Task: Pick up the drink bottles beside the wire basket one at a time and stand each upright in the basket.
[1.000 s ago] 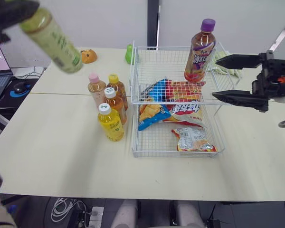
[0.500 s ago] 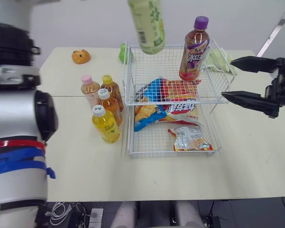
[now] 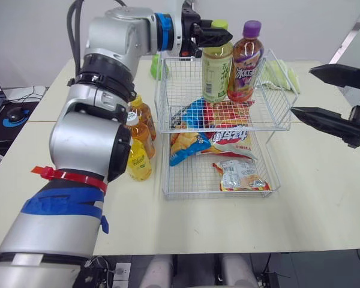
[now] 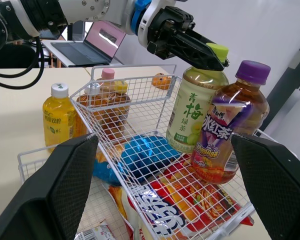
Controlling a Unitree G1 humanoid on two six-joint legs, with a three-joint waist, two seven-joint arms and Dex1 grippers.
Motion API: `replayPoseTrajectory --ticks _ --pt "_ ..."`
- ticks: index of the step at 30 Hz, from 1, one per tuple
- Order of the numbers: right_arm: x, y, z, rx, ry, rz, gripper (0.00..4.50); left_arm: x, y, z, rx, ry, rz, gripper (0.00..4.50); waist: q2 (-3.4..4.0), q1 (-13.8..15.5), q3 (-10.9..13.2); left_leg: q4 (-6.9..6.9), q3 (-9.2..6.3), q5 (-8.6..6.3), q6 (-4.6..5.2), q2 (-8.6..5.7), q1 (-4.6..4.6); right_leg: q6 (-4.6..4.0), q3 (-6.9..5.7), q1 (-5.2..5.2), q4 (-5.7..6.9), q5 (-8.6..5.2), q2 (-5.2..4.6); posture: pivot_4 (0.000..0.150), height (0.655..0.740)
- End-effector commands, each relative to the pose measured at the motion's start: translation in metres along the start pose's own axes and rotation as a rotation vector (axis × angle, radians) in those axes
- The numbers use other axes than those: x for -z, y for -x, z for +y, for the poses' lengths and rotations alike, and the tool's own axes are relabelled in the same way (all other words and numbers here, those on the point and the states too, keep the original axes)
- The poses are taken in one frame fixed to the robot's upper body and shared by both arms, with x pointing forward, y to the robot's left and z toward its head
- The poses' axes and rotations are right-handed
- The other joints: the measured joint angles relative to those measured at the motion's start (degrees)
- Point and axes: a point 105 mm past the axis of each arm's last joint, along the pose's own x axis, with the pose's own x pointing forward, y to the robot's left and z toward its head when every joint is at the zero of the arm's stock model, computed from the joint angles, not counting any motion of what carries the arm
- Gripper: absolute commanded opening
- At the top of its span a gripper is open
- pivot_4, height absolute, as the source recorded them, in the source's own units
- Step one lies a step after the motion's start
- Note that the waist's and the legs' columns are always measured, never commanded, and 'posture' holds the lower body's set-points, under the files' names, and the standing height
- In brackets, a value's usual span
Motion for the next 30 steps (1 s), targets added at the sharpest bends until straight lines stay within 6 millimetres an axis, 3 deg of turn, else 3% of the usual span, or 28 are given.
replayPoseTrajectory --ticks 1,4,10,13,14,17,21,24,28,30 --pt "-0.013 0.005 0.003 0.017 0.053 -0.023 4.50 -0.024 -0.003 -0.006 0.014 -0.060 -0.063 1.36 0.00 0.02 0.00 0.01 -0.01 0.00 0.00 0.00 0.00 0.01 0.00 0.01 0.00 0.00 0.00 0.150 0.7400" --pt "-0.014 0.006 0.003 0.022 0.052 -0.024 4.50 -0.022 -0.005 -0.006 0.023 -0.063 -0.060 1.36 0.00 0.01 0.00 0.02 -0.01 0.00 0.01 -0.01 0.00 0.02 -0.01 0.01 0.01 0.01 0.00 0.150 0.7400" --pt "-0.014 0.007 0.002 0.028 0.052 -0.026 4.50 -0.028 -0.001 -0.008 0.045 -0.083 -0.071 3.36 0.00 -0.05 0.00 0.02 -0.01 0.00 0.01 -0.01 0.00 0.02 -0.01 0.01 0.03 0.02 0.00 0.150 0.7400" --pt "-0.015 0.007 0.001 0.031 0.055 -0.027 4.50 -0.040 0.012 -0.008 0.068 -0.086 -0.095 4.35 0.00 -0.12 0.00 0.02 0.00 0.00 0.01 -0.01 0.00 0.02 -0.01 0.01 0.04 0.02 0.01 0.150 0.7400" --pt "-0.015 0.007 0.000 0.032 0.056 -0.028 4.50 -0.045 0.018 -0.007 0.072 -0.092 -0.103 4.47 0.00 -0.19 0.00 0.02 0.00 0.00 0.01 -0.01 0.00 0.03 -0.01 0.01 0.04 0.02 0.01 0.150 0.7400" --pt "-0.016 0.007 -0.001 0.033 0.058 -0.028 4.50 -0.052 0.032 -0.007 0.082 -0.111 -0.116 4.47 0.01 -0.34 -0.01 0.01 0.01 0.00 0.01 0.02 0.02 0.02 0.01 -0.01 0.06 0.01 0.03 0.150 0.7400" --pt "-0.015 0.006 -0.002 0.029 0.058 -0.032 4.50 -0.058 0.069 0.000 0.039 -0.179 -0.122 4.47 0.03 -0.41 -0.01 0.02 -0.01 0.00 0.01 0.03 0.02 0.02 0.04 0.00 0.08 0.01 0.03 0.150 0.7400" --pt "-0.013 0.004 -0.001 0.011 0.050 -0.036 4.50 -0.062 0.103 0.016 -0.117 -0.171 -0.164 4.47 0.04 -0.37 -0.02 0.02 -0.17 0.00 0.01 0.05 0.08 0.02 0.08 0.00 0.13 0.01 0.03 0.150 0.7400" --pt "-0.015 -0.002 -0.002 -0.027 0.031 -0.061 4.50 -0.049 0.149 0.045 -0.399 -0.315 -0.131 4.47 0.03 -0.26 -0.02 0.06 -0.18 0.00 0.00 0.04 0.21 0.02 0.19 0.00 0.35 0.01 0.02 0.150 0.7400" --pt "-0.016 -0.006 -0.002 -0.059 0.017 -0.080 4.50 -0.039 0.175 0.056 -0.508 -0.294 -0.120 4.47 0.03 -0.26 -0.01 0.07 -0.20 0.01 -0.01 0.04 0.25 0.02 0.19 0.00 0.43 0.01 0.02 0.150 0.7400"
